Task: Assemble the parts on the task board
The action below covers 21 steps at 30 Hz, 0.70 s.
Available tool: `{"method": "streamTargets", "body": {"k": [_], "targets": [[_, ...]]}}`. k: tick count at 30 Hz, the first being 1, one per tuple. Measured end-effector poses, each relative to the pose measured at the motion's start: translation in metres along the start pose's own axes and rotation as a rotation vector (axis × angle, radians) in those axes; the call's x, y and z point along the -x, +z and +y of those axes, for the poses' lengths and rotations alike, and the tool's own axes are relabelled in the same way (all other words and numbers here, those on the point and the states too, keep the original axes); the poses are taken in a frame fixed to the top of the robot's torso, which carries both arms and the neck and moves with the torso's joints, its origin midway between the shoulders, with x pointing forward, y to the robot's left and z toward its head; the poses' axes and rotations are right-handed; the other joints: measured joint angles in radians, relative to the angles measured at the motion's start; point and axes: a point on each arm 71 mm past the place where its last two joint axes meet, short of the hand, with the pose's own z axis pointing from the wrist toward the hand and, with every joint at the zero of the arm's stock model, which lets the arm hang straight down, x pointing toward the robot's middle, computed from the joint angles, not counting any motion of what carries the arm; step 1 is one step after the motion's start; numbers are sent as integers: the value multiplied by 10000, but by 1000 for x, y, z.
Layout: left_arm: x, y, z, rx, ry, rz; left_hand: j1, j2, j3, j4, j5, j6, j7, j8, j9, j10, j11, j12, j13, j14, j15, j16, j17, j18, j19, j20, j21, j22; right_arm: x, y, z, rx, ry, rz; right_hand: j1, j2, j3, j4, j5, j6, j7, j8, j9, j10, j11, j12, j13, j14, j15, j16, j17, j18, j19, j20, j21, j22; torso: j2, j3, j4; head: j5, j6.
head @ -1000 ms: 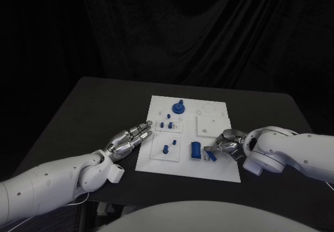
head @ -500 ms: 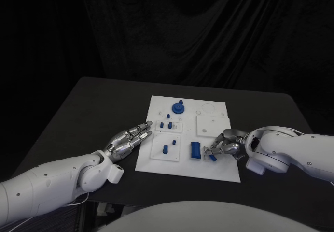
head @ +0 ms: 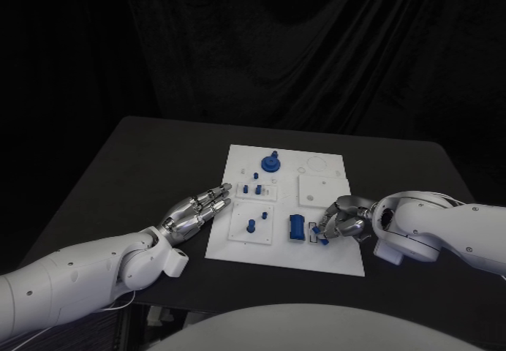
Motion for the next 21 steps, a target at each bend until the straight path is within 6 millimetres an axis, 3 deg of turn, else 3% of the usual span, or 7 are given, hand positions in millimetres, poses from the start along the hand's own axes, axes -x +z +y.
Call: {"method": "streamTargets", "body": {"k": [5, 8, 11, 21], "targets": [[0, 0, 0, 3, -16, 18, 0, 0, 0, 0, 0, 1, 0, 0, 0, 0, 0, 0, 7, 0, 1, 0, 2, 0, 0, 0, 0, 0, 0, 1, 0, -21, -39, 0, 105, 103, 107, -106, 253, 242, -70, 206, 67, 0, 0, 0, 0, 0, 0, 0, 0, 0, 0, 0, 0, 0, 3, 1, 6, 1, 0], [0, 0, 0, 3, -24, 29, 0, 0, 28, 29, 0, 37, 36, 0, 0, 34, 34, 0, 7, 0, 0, 0, 3, -1, 0, 0, 0, 0, -1, 2, 1, -38, -42, -43, 183, 186, 252, -99, 428, 407, -161, 379, 103, -3, -104, 0, 0, 7, -7, 0, 0, -1, 0, 0, 0, 0, 5, 1, 11, 1, 0], [0, 0, 0, 3, -32, 37, 0, 0, 57, 0, 0, 37, 36, 0, 8, 35, 35, 0, 6, 0, 0, 0, 3, 0, 0, -1, 0, 0, -1, 3, 2, -38, -28, -87, 131, 237, 322, -62, 697, 509, -193, 450, 127, 2, -110, 0, 0, 0, -76, 0, 0, -1, 38, -38, 0, 0, 6, 0, 12, 9, 0], [-1, 0, 1, 3, -49, 50, 0, 0, 57, 0, 0, 37, 36, 0, 9, 35, 35, 0, 5, 0, 0, 0, 4, -1, 0, -1, 0, 0, -2, 3, 1, -68, 112, -216, 34, 329, 416, -46, 930, 653, -266, 584, 129, 2, -183, 0, 0, 1, -147, 37, 0, -2, 47, -103, 2, 0, 5, -2, 15, 21, 0]]}}
